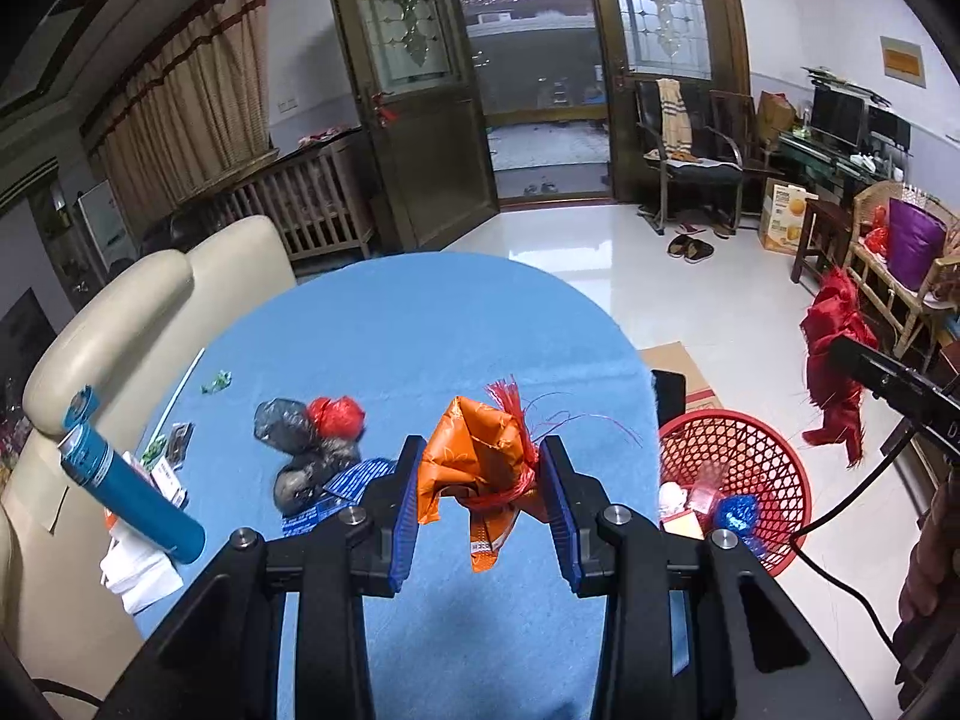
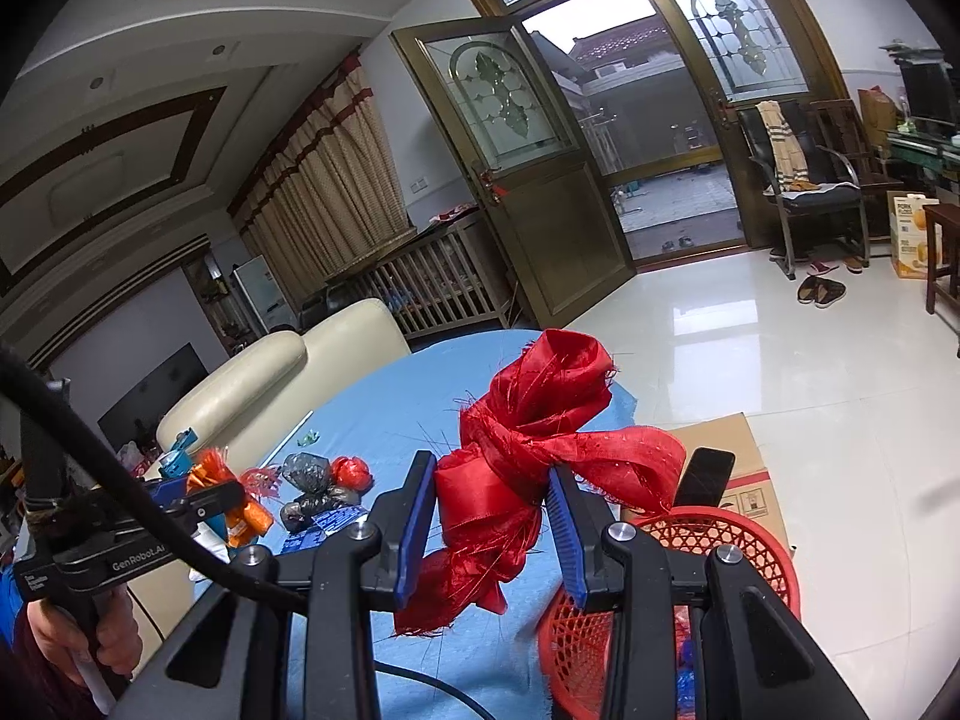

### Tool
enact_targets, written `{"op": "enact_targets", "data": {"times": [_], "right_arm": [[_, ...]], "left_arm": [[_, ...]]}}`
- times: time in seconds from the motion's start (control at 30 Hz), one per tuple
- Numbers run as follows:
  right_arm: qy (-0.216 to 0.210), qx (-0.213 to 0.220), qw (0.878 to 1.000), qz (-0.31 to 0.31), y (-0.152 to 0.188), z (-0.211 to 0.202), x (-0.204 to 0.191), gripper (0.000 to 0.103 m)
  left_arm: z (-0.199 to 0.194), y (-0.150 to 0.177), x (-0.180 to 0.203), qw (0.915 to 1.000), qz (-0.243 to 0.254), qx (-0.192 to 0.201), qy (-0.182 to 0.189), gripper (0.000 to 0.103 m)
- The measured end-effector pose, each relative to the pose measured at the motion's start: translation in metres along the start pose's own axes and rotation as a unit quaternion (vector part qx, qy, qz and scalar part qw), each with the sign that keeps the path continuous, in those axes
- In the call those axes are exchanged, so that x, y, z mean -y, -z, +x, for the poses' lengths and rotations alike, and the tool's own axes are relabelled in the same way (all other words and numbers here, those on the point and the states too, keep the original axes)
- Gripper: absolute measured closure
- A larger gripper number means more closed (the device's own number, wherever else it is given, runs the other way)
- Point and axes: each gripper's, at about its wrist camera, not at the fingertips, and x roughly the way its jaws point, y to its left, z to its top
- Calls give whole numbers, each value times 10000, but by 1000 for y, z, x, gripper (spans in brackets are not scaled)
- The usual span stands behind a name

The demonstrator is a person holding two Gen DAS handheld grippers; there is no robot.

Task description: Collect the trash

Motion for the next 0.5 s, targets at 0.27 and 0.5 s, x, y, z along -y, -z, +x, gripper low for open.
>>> {"op": "enact_targets", "data": {"times": [0.27,0.5], "right_arm": [[86,82,9999,88,-2,-9,7,64],[135,131,9998,112,2,-15,2,64]], "left_arm": [[-1,-9,15,9999,106,72,116,64],[0,-16,26,9995,198,111,207,64]]}}
